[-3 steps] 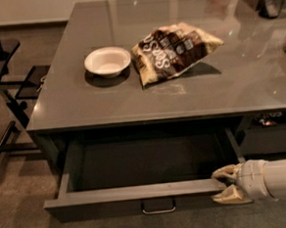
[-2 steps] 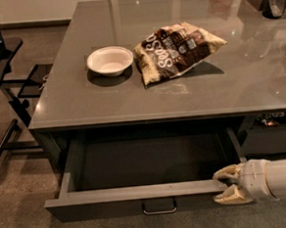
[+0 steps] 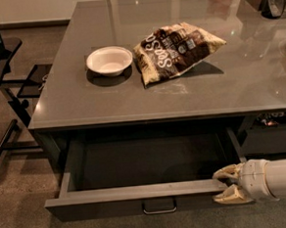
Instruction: Open top drawer
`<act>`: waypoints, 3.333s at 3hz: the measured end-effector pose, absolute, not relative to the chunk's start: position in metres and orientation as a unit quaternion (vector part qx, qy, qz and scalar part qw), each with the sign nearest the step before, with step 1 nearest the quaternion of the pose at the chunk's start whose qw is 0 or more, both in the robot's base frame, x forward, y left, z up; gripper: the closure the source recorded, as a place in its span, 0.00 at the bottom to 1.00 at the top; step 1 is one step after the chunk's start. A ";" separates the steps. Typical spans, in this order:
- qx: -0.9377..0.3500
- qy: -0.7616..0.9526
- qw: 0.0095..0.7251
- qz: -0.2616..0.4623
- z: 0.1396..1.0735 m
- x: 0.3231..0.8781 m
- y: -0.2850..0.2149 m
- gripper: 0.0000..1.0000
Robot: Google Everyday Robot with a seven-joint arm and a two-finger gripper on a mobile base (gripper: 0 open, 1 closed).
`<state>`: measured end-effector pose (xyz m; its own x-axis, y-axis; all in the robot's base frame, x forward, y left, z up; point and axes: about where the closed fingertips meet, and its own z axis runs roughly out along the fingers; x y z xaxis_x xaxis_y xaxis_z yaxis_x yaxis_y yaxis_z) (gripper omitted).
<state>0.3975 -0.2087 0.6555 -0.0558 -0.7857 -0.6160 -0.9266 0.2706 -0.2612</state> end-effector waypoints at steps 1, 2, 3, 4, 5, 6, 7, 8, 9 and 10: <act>-0.595 0.719 0.343 0.103 0.655 0.397 -0.209 0.33; -0.589 0.716 0.351 0.131 0.642 0.381 -0.220 0.10; -0.588 0.716 0.351 0.135 0.644 0.378 -0.219 0.13; -0.587 0.712 0.358 0.146 0.638 0.344 -0.234 0.36; -0.587 0.712 0.358 0.146 0.646 0.344 -0.233 0.59; -0.587 0.711 0.358 0.146 0.653 0.344 -0.234 0.82; -0.587 0.711 0.358 0.146 0.659 0.344 -0.235 1.00; -0.587 0.711 0.358 0.146 0.659 0.344 -0.236 1.00; -0.586 0.712 0.361 0.144 0.657 0.324 -0.241 1.00; -0.586 0.712 0.361 0.144 0.658 0.320 -0.242 1.00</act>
Offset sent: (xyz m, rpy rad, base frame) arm -0.0438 -0.0322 -0.0349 0.1457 0.0608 0.0287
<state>0.3199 -0.2421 0.6583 -0.0540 -0.7297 -0.6817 -0.9370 0.2731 -0.2181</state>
